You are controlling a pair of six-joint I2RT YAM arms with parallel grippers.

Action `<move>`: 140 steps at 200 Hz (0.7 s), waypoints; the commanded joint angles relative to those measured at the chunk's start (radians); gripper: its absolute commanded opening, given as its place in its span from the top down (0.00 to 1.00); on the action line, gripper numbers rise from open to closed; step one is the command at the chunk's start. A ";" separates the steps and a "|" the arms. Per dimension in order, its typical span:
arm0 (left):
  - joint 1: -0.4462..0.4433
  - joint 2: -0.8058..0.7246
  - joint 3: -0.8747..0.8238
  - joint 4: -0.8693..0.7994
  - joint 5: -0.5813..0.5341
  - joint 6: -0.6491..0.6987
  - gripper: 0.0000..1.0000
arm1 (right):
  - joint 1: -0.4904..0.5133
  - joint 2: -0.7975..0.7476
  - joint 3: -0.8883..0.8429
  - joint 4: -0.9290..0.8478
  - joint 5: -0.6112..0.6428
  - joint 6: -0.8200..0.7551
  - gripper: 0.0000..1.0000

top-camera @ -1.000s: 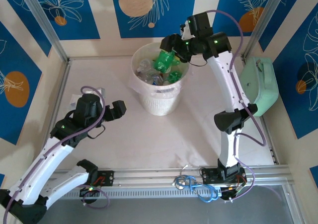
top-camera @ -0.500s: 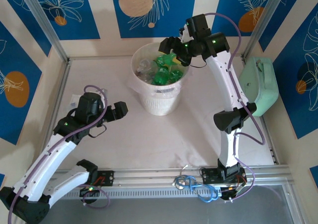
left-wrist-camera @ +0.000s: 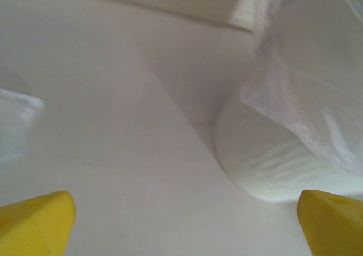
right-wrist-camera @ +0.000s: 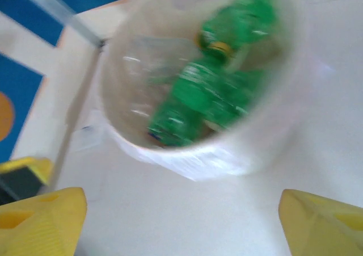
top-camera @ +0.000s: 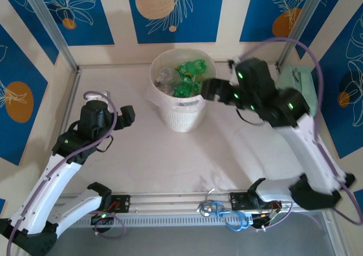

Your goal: Put the plastic bottles in the bin

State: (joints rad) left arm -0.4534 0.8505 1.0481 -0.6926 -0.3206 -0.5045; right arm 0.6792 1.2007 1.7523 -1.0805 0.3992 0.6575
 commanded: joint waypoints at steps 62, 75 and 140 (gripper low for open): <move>0.030 0.087 -0.413 0.737 -0.538 0.415 0.00 | -0.211 -0.646 -1.130 0.479 0.369 -0.135 0.01; 0.067 0.159 -0.483 0.882 -0.549 0.435 0.00 | -0.254 -0.617 -1.193 0.490 0.472 -0.074 0.01; 0.176 0.468 -0.641 1.340 -0.355 0.479 0.00 | -0.477 -0.375 -1.449 1.184 0.450 -0.394 0.01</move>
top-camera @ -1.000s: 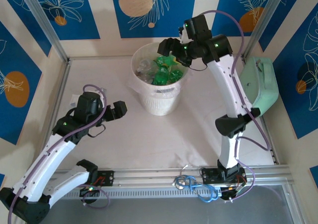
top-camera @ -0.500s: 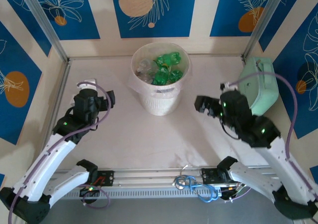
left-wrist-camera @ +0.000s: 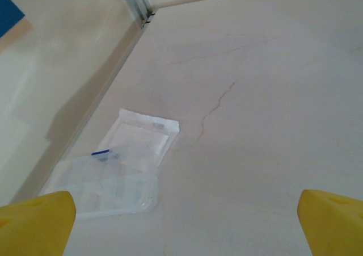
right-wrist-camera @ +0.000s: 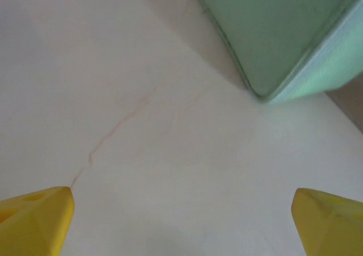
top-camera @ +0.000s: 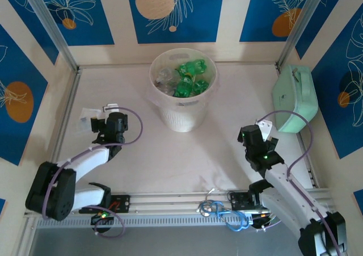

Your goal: Put the plastic bottles in the bin

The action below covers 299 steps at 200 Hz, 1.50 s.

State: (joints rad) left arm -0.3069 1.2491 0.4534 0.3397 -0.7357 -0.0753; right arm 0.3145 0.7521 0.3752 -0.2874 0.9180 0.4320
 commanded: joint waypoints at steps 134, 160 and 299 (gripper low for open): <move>0.211 0.319 -0.099 0.648 0.492 0.089 0.00 | -0.272 0.794 -0.011 1.253 -0.667 -0.316 0.01; 0.206 0.320 -0.100 0.652 0.484 0.098 0.00 | -0.314 0.769 0.023 1.138 -0.734 -0.288 0.01; 0.204 0.319 -0.091 0.636 0.503 0.104 0.00 | -0.304 0.774 0.042 1.098 -0.738 -0.303 0.01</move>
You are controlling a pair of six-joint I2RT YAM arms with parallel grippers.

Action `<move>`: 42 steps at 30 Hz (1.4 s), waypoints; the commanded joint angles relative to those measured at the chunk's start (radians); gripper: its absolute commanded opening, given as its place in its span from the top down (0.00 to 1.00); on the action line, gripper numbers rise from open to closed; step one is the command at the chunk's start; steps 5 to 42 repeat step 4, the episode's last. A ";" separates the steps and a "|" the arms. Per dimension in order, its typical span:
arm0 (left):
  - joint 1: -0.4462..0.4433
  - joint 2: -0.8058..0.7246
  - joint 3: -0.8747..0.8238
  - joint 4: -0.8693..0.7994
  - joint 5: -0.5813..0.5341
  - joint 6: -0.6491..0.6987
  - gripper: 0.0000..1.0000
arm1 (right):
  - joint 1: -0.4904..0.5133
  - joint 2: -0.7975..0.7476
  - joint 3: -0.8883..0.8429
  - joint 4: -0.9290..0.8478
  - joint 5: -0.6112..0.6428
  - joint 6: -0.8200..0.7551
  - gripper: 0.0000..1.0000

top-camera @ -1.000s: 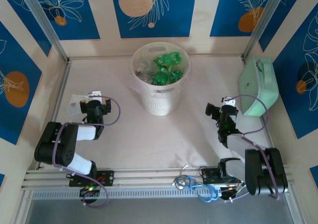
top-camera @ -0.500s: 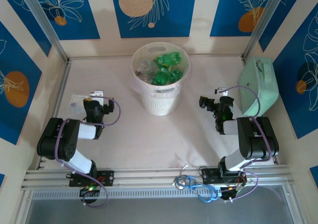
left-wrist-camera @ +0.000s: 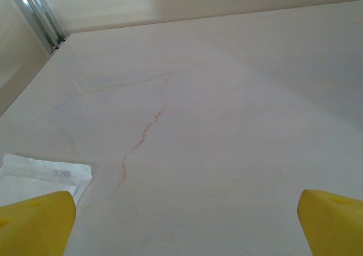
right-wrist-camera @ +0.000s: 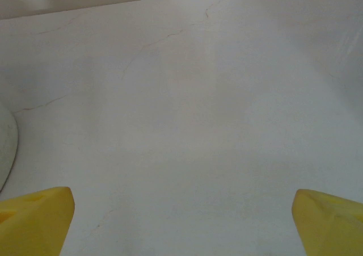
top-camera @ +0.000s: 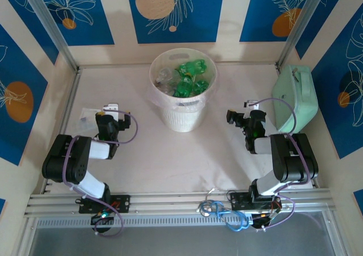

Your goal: Put the plastic bottles in the bin

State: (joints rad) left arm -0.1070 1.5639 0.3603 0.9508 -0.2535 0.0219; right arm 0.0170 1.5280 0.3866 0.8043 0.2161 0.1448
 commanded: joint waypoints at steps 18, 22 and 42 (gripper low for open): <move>0.004 0.005 0.002 0.024 0.022 0.005 0.00 | 0.003 -0.005 0.020 0.024 -0.028 -0.024 0.01; 0.004 0.005 0.002 0.024 0.022 0.005 0.00 | 0.003 -0.005 0.020 0.024 -0.028 -0.024 0.01; 0.004 0.005 0.002 0.024 0.022 0.005 0.00 | 0.003 -0.005 0.020 0.024 -0.028 -0.024 0.01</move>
